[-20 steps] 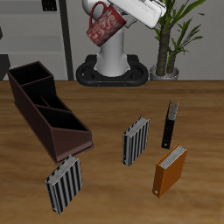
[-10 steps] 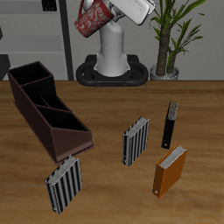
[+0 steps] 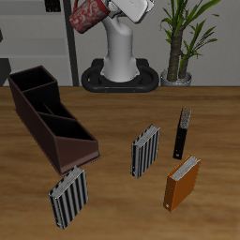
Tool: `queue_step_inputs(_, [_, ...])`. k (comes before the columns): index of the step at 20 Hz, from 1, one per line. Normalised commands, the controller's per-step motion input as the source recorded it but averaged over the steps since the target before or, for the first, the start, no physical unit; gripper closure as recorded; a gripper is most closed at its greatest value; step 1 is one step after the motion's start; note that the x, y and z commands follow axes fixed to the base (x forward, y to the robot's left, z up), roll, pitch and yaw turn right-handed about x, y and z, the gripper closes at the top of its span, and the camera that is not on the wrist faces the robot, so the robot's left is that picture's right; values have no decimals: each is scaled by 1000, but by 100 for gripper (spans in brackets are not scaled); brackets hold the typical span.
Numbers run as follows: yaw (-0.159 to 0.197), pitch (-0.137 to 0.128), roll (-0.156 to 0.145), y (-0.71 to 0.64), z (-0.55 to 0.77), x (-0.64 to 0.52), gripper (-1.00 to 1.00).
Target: Place the red mug into the right desk caddy's right compartment
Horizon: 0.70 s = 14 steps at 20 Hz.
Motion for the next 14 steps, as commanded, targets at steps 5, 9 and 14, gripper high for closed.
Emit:
queue_step_inputs(5, [-4,39,-5,-262,6,252,100])
queue_step_inputs(9, [-11,44,5,-128,-76,173,100])
queue_step_inputs(14, [-11,21,-33,-265,-94,132,100])
